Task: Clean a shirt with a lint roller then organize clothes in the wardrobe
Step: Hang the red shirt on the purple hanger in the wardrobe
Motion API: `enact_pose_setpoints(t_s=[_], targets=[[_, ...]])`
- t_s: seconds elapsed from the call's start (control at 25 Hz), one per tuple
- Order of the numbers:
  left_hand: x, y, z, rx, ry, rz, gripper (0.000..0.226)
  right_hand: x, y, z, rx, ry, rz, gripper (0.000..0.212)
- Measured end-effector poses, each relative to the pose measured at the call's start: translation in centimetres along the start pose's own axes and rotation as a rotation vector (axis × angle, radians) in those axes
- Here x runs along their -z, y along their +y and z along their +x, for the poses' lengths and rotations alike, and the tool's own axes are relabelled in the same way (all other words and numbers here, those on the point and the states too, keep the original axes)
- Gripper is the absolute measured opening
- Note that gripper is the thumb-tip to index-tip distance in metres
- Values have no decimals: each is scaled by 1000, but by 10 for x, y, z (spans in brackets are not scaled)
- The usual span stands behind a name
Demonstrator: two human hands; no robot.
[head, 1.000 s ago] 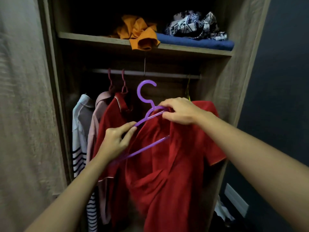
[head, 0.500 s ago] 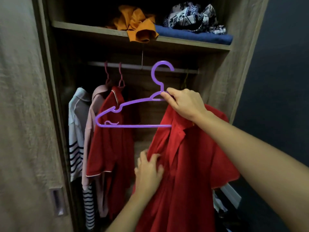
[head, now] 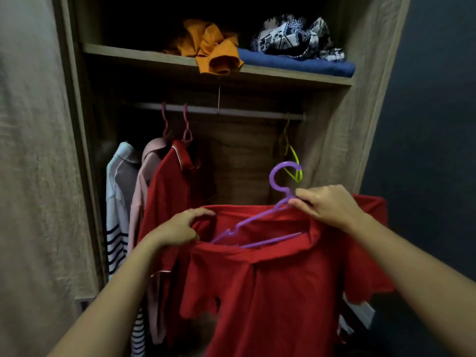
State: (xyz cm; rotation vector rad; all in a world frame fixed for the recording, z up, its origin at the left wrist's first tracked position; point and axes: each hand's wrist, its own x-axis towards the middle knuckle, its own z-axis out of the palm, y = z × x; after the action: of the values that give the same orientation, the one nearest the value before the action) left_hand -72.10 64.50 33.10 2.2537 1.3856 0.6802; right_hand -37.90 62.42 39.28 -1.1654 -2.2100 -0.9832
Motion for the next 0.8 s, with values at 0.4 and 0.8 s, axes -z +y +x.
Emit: enact_pose_setpoints(t_s=[0.4, 0.8], targets=[[-8, 69, 1, -268, 596, 336, 52, -10, -18, 6, -555, -67, 342, 50], [38, 29, -18, -172, 584, -34, 21, -1, 1, 13, -449, -129, 641, 32]])
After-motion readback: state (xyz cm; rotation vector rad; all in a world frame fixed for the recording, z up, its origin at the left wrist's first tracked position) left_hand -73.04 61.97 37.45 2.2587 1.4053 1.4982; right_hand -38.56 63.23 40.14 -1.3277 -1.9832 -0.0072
